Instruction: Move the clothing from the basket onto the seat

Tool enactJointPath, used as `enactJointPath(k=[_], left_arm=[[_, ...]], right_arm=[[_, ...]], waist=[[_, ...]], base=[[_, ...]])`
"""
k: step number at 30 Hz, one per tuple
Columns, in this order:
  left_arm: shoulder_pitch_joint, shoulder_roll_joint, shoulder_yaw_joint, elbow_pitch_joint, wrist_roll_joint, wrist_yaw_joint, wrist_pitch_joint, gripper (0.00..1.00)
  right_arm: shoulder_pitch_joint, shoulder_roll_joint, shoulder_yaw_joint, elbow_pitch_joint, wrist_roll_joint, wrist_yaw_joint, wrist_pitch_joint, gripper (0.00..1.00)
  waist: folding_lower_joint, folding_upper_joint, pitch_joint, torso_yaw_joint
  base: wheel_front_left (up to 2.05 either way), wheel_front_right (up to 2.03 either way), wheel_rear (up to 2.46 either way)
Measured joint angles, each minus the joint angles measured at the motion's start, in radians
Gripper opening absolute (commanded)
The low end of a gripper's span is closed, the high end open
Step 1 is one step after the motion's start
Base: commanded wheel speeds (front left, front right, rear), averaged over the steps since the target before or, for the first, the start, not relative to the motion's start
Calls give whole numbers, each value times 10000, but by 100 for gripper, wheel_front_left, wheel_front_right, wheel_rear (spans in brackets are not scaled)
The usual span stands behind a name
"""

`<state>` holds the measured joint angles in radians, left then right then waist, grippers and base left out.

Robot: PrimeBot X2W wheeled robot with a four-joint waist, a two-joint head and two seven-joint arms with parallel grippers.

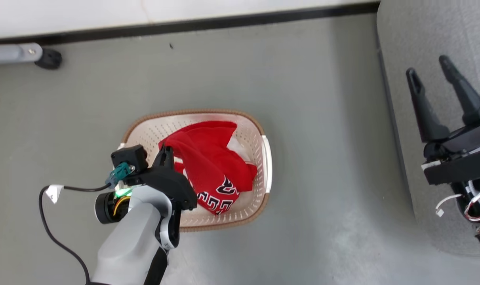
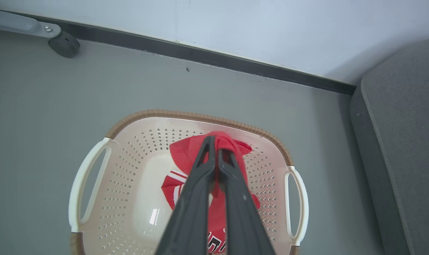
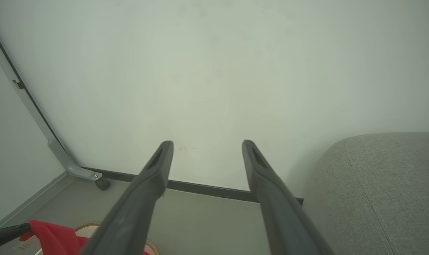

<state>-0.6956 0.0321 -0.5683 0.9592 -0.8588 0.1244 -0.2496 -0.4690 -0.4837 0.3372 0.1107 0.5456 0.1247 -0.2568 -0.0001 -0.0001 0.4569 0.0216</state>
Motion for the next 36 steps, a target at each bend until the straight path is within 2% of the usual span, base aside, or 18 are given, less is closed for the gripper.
enactJointPath(k=[8, 18, 28, 36], left_arm=[[516, 0, 874, -357, 988, 0, 0, 0], [821, 8, 1580, -1871, 2512, 0, 0, 0], [1156, 44, 2295, -3770, 3860, 0, 0, 0], [1310, 84, 2374, -5365, 4798, 0, -2, 0]], right_arm=[[573, 520, 128, 504, -209, 0, 2, 100], [1274, 894, 88, 748, -464, -2, 2, 100], [1360, 1166, 88, 863, -635, -2, 2, 100], [1546, 1342, 38, 1020, -794, -2, 2, 100]], waist=[[-1, 0, -1179, -9], [0, 0, -2302, 2], [1, 0, -2734, 95], [1, 1, -2942, 167]], base=[[0, 0, 0], [0, 0, 0], [0, 0, 0], [0, 0, 0]])
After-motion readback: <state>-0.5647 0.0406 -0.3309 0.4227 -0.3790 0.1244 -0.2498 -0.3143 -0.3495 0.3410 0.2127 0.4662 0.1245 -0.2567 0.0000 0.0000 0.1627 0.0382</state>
